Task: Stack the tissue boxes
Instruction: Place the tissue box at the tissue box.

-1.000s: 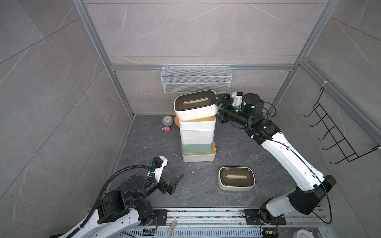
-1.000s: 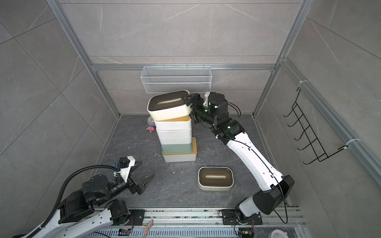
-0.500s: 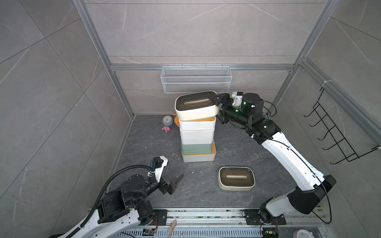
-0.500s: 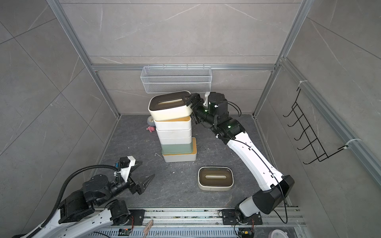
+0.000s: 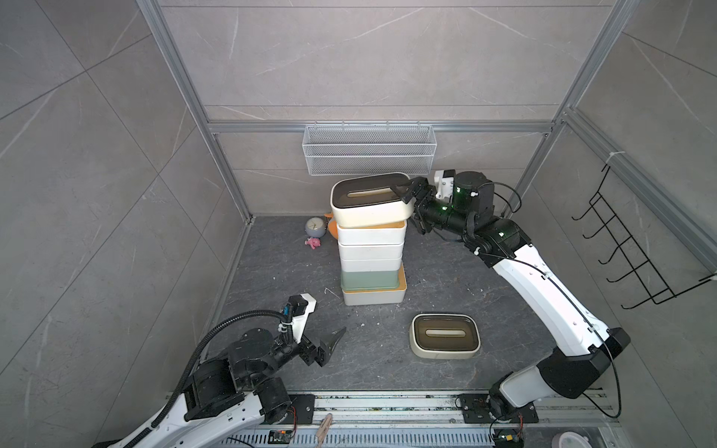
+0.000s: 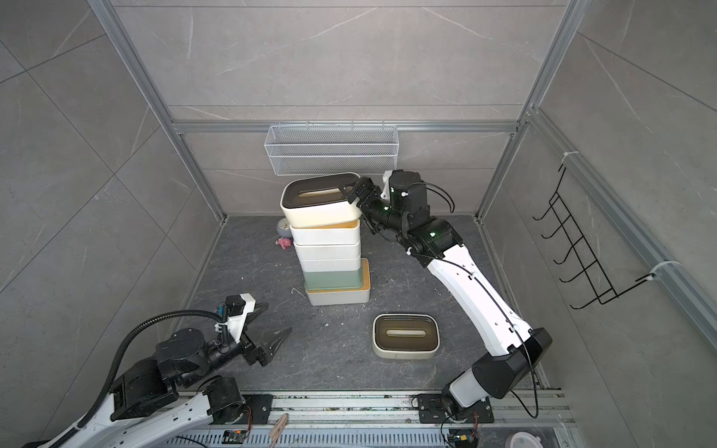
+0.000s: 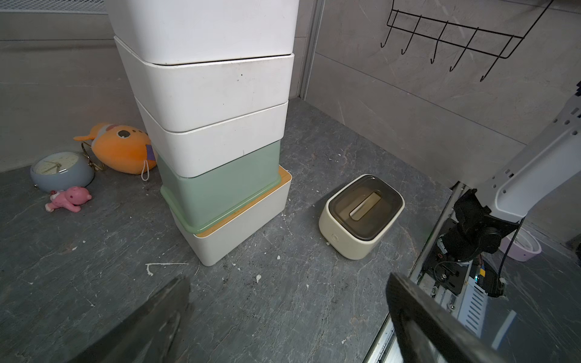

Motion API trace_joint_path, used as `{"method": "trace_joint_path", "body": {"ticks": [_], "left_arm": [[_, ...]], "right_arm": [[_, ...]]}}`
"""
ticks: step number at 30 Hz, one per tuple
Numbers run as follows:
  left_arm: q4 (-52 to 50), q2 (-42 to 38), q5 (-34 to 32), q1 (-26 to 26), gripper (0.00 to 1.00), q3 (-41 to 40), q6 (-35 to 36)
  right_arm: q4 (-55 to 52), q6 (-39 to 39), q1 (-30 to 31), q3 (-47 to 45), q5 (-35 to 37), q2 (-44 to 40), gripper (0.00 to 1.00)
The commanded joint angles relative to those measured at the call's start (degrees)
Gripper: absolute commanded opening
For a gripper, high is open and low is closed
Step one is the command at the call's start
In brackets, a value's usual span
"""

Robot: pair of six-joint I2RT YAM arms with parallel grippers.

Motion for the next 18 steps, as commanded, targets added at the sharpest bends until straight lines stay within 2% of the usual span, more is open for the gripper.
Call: {"method": "trace_joint_path", "body": {"ticks": [1,18], "left_arm": [[2.4,0.6,0.3,0.1,0.99,0.0,-0.4],[2.4,0.8,0.4,0.2,0.99,-0.1,-0.4]], "right_arm": [[-2.5,-5.6,-0.1,3.7,-1.0,1.5,0.94],[-9.5,-13.5,-0.2,9.5,1.6,4.0,0.96]]}}
